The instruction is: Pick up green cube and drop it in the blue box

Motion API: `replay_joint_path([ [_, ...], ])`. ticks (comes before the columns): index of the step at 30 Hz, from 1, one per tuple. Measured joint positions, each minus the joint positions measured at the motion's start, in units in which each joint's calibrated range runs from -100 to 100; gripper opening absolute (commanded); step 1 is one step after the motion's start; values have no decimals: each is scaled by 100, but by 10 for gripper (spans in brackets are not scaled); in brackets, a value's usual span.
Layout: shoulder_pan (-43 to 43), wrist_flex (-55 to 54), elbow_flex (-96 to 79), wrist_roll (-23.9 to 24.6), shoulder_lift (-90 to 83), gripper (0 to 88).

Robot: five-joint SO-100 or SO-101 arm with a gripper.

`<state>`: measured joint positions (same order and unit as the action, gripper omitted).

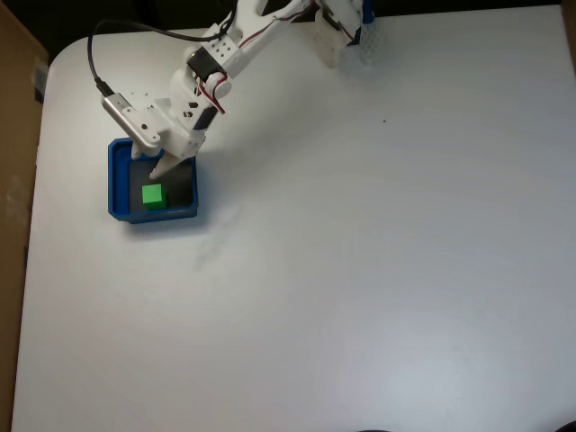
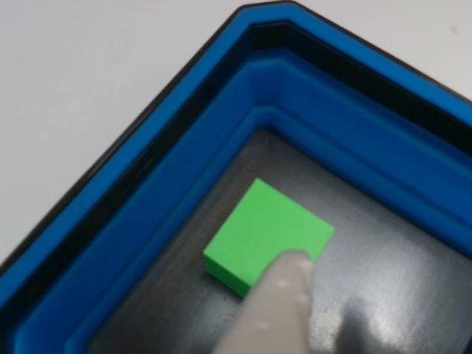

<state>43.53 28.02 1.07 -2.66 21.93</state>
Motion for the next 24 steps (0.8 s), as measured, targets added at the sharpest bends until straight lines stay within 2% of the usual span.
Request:
replay_joint_path([
  [13, 0, 0, -286, 0, -250, 214],
  [24, -64, 0, -3312, 0, -3462, 213],
])
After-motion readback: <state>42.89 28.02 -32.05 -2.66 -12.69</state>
